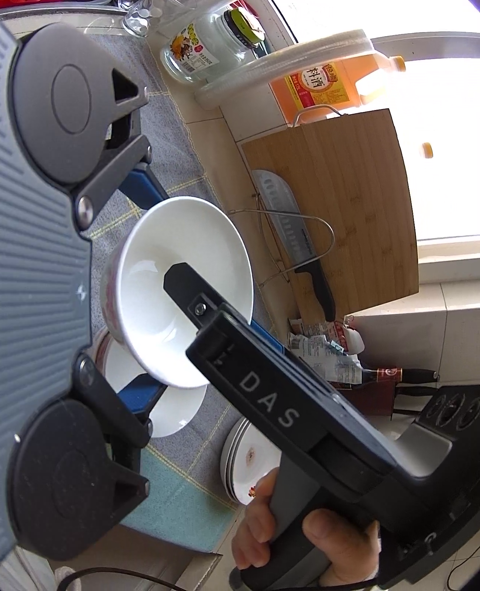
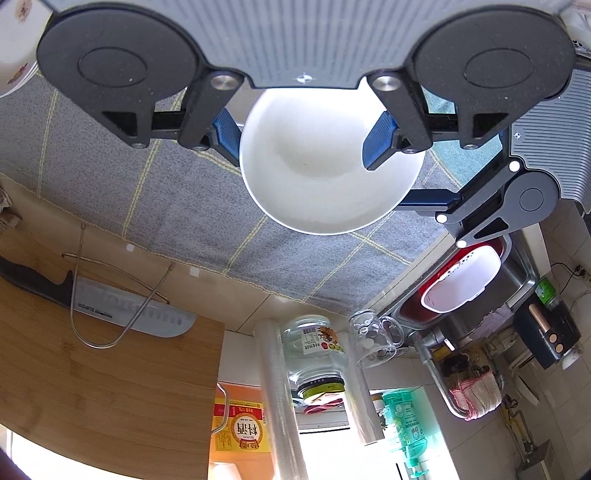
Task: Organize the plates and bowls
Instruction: 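Carry the plain white bowl over the flower-print bowls and lower it in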
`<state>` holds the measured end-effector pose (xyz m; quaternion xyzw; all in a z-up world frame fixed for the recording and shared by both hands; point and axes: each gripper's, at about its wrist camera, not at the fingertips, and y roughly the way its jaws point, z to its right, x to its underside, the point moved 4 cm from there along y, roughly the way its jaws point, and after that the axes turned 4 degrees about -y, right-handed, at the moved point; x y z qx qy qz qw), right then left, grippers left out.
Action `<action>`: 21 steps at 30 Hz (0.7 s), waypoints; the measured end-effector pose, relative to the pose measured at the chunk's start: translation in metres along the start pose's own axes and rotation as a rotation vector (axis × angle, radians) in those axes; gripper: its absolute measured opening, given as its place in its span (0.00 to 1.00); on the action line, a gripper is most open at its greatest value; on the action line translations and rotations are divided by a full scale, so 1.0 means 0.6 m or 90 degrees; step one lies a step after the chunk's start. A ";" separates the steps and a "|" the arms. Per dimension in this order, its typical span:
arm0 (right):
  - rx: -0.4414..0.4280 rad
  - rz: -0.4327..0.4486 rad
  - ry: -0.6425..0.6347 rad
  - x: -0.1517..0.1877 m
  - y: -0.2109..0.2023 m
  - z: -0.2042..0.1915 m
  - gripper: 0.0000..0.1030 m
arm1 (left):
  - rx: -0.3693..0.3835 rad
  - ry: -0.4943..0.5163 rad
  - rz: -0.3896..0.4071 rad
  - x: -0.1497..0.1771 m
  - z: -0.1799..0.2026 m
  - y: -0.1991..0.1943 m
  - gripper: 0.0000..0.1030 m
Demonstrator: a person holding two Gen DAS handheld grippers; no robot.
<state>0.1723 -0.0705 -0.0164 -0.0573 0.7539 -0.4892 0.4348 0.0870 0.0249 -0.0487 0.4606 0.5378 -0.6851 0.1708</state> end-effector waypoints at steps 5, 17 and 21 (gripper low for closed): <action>0.013 0.000 0.017 0.019 -0.013 0.014 0.73 | 0.021 0.006 -0.003 -0.003 0.018 0.010 0.92; 0.041 -0.007 0.051 0.054 -0.028 0.034 0.74 | 0.064 0.009 -0.017 -0.004 0.045 0.033 0.92; 0.045 -0.010 0.062 0.063 -0.030 0.040 0.74 | 0.074 0.013 -0.022 -0.003 0.051 0.041 0.92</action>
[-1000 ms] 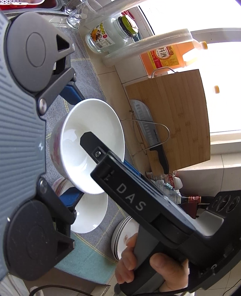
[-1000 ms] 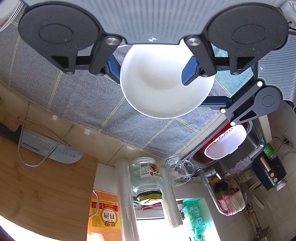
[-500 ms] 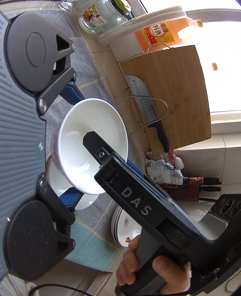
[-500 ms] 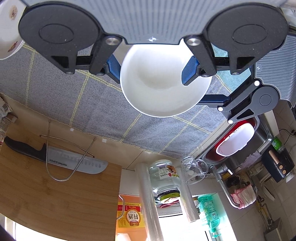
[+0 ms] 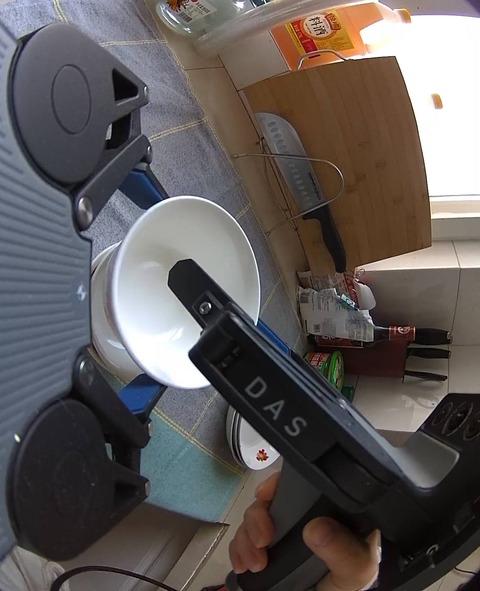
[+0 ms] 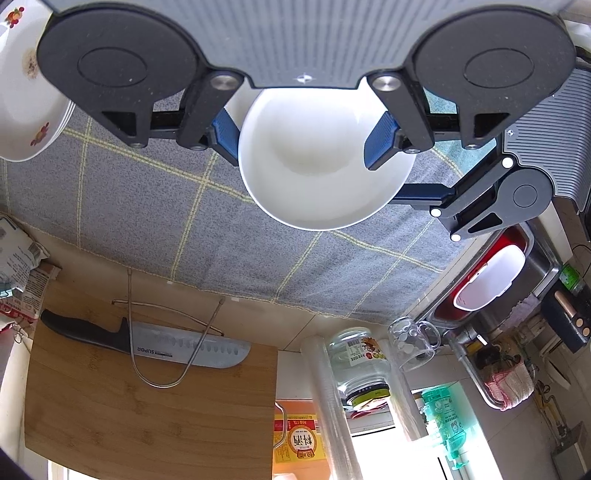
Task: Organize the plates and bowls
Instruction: 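Carry the plain white bowl over the flower-print bowls and lower it in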
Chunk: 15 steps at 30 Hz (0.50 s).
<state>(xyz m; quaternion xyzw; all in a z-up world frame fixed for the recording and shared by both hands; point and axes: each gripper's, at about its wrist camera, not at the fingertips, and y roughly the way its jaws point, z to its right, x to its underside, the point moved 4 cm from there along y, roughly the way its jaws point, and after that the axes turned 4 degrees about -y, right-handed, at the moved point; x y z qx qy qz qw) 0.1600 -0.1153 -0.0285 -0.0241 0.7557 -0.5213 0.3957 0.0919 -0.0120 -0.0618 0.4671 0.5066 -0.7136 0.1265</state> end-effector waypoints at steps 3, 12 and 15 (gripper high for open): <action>0.003 -0.004 0.006 0.006 0.001 0.002 0.74 | 0.008 0.000 -0.004 0.001 0.003 0.004 0.91; 0.005 -0.019 0.020 0.017 0.010 0.010 0.74 | 0.022 -0.004 -0.019 0.006 0.004 0.014 0.91; 0.006 -0.022 0.022 0.017 0.014 0.012 0.74 | 0.025 -0.007 -0.024 0.006 0.004 0.018 0.91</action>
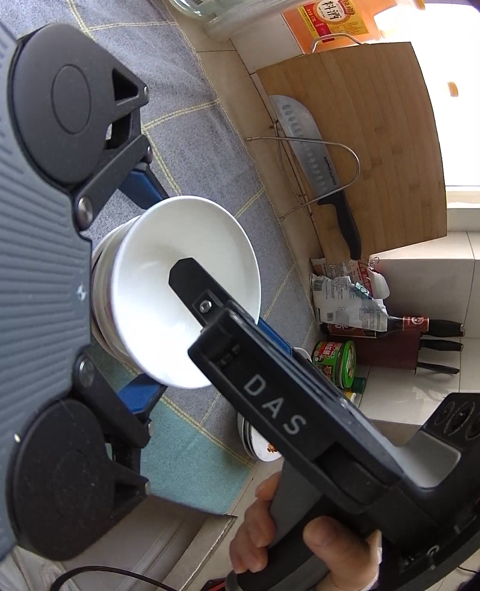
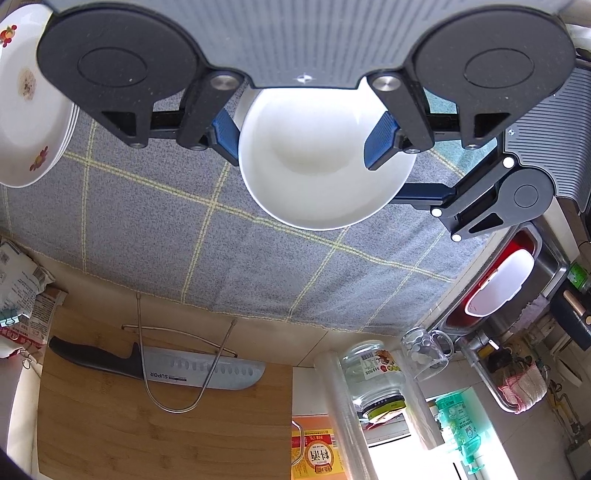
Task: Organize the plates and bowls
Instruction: 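Carry the plain white bowl over the flower-print bowls and lower it in, then open the right gripper to release the bowl onto the stack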
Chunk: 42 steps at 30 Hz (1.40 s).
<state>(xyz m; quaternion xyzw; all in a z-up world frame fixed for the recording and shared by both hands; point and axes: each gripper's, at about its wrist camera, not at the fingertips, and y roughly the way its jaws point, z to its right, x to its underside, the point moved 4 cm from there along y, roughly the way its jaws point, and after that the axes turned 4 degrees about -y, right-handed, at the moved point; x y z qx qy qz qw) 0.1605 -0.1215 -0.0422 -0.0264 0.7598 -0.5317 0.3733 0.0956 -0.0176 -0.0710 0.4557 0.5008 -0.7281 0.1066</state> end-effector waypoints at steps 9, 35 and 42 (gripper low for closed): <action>0.003 -0.007 0.004 0.002 0.010 0.004 0.74 | 0.005 -0.004 -0.009 0.001 -0.002 0.008 0.91; -0.003 -0.003 0.012 0.006 0.018 0.012 0.82 | 0.013 0.000 -0.020 0.000 -0.003 0.021 0.93; 0.015 0.027 0.003 0.003 0.005 0.013 0.95 | 0.016 0.004 -0.008 0.004 -0.005 0.003 0.98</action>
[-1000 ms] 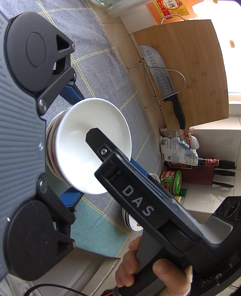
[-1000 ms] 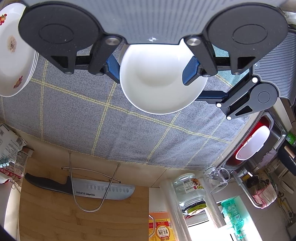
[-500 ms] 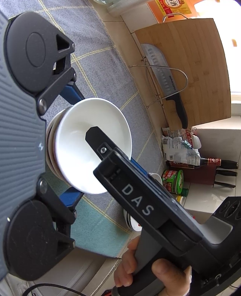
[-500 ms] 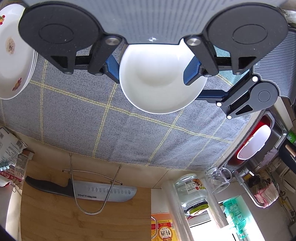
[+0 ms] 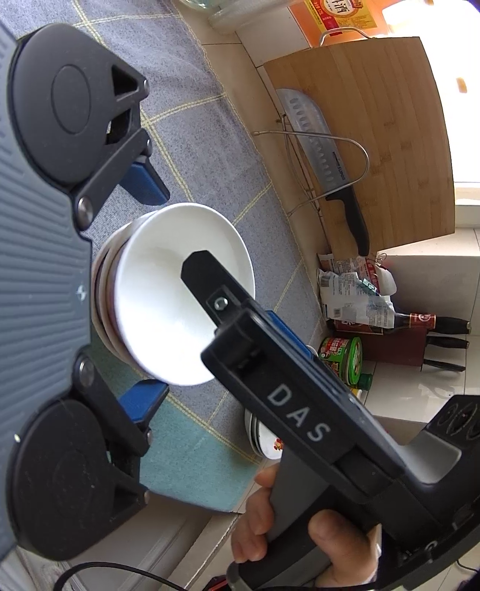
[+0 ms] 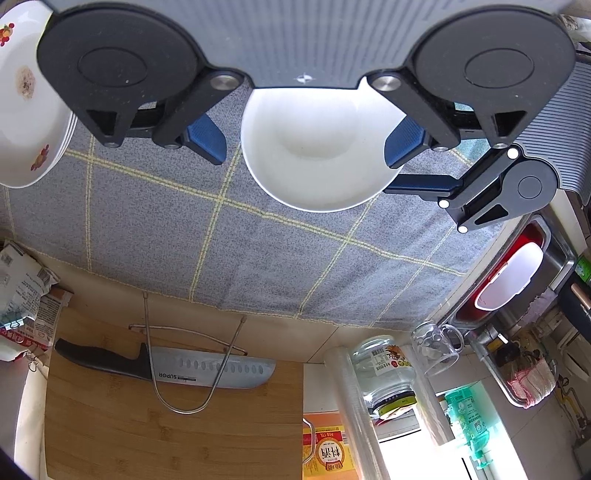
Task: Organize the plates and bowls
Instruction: 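Open the right gripper to release the bowl onto the stack, then grasp the bowl stack base with the left gripper while the right gripper grips its other side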
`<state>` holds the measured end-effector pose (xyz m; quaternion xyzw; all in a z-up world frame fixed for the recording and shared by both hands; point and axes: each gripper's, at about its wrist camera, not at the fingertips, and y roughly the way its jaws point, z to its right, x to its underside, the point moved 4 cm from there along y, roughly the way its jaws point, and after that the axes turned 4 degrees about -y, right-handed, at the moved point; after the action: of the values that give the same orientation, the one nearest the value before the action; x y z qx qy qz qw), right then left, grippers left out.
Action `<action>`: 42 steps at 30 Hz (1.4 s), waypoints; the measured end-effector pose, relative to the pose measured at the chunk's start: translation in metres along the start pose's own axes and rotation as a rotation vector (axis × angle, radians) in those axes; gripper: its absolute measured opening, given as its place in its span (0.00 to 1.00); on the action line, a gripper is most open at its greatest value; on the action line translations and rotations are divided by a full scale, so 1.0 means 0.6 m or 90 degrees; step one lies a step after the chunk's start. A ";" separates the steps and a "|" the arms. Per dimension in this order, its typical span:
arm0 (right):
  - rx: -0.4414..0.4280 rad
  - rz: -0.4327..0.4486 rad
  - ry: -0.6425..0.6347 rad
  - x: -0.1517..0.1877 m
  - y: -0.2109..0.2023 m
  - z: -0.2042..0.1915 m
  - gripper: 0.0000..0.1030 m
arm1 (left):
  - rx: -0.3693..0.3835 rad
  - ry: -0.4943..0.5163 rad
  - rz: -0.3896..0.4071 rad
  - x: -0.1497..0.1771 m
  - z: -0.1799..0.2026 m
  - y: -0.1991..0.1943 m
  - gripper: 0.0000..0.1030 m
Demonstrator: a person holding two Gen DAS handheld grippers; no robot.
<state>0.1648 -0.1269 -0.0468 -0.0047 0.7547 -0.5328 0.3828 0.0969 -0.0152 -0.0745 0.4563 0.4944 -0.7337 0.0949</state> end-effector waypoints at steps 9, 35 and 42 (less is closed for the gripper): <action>0.005 0.044 -0.030 0.019 -0.025 -0.004 1.00 | 0.014 -0.008 -0.022 0.021 -0.013 -0.017 0.98; 0.003 -0.006 -0.150 0.188 0.023 0.070 1.00 | -0.131 -0.084 -0.126 0.073 0.033 0.038 0.98; 0.005 -0.004 -0.150 0.198 0.050 0.070 1.00 | -0.115 -0.062 -0.130 0.075 0.033 0.053 0.98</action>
<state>0.1175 -0.1968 -0.1448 -0.0683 0.7025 -0.5327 0.4669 0.0791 -0.0328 -0.1270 0.3570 0.5971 -0.7133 0.0846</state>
